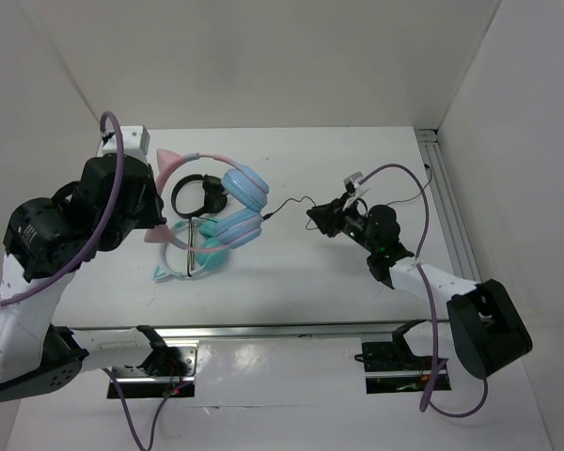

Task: Wrap the headphones

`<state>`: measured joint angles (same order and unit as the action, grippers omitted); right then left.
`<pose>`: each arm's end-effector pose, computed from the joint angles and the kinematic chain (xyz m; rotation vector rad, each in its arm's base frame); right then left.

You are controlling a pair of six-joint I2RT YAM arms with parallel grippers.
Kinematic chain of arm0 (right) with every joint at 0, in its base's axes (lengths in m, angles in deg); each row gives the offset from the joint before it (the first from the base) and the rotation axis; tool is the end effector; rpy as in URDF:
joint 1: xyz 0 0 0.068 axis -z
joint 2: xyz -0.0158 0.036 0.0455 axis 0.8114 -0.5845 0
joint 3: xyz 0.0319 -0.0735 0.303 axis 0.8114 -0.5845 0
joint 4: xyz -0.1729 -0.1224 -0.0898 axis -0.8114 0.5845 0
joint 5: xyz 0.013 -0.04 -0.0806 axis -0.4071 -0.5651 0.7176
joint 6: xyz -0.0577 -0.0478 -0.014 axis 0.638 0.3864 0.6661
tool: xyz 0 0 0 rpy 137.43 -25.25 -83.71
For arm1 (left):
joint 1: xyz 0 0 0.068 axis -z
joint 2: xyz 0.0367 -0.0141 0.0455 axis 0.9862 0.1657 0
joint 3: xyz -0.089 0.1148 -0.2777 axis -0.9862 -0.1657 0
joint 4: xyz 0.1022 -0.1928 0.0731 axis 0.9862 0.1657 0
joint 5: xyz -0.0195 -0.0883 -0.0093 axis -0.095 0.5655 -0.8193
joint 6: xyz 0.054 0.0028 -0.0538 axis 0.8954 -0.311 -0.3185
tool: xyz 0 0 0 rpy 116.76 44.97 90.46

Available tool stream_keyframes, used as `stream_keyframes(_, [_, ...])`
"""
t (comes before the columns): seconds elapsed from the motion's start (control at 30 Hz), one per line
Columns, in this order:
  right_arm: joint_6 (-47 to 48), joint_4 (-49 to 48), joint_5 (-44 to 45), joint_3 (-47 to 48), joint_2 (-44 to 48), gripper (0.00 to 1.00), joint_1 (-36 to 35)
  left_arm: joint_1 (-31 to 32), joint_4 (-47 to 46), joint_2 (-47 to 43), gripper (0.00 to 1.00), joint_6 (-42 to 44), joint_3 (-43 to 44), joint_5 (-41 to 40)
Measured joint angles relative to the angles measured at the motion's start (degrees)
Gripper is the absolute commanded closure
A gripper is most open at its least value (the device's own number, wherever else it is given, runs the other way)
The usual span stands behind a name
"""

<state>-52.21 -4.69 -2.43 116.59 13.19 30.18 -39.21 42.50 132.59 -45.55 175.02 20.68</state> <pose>0.2132 0.1185 0.2994 -0.4277 1.5914 0.7663 0.1070 -0.0437 0.5165 -0.2089 2.0487 -0.1282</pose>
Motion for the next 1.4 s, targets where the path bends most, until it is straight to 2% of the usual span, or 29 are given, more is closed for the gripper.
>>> stream_keyframes(0.07, [-1.0, -1.9, -1.5, 0.0, -2.5, 0.98, 0.6, 0.0, 0.0, 0.1, 1.00, 0.2, 0.3, 0.1])
stream_keyframes(0.1, [-1.6, -2.4, -2.1, 0.0, -3.2, 1.00, 0.6, 0.0, 0.0, 0.1, 1.00, 0.2, 0.4, 0.0])
stream_keyframes(0.23, [-2.4, -1.0, -0.2, -0.1, -1.1, 1.00, 0.6, 0.0, -0.6, 0.5, 1.00, 0.1, -1.2, -4.1])
stream_keyframes(0.4, [-2.0, 8.6, 11.9, -0.2, 11.7, 1.00, 0.0, -0.3, -6.6, 1.0, 1.00, 2.6, -14.0, -11.6])
stream_keyframes(0.53, [0.3, 18.5, 20.6, 2.7, 21.5, 1.00, -1.0, -0.3, -11.9, 6.5, 1.00, 4.6, -23.6, -13.2])
stream_keyframes(0.7, [4.1, 28.9, 22.0, 9.7, 26.7, 1.00, -2.1, 1.4, -18.0, 16.0, 1.00, 10.3, -28.5, -5.3])
stream_keyframes(0.83, [6.2, 33.6, 17.7, 11.9, 27.9, 1.00, -3.2, 8.6, -23.0, 22.6, 1.00, 14.6, -27.7, 2.8])
stream_keyframes(0.97, [7.0, 38.3, 15.3, 11.8, 28.0, 1.00, -4.4, 16.7, -28.3, 25.0, 1.00, 19.3, -28.1, 7.8])
stream_keyframes(1.1, [7.5, 41.1, 15.0, 11.8, 27.1, 1.00, -5.8, 21.1, -33.4, 22.4, 1.00, 22.4, -30.0, 12.4])
stream_keyframes(1.4, [7.4, 40.7, 14.2, 9.6, 22.8, 1.00, -7.3, 20.9, -37.0, 7.6, 1.00, 28.0, -33.0, 18.3])
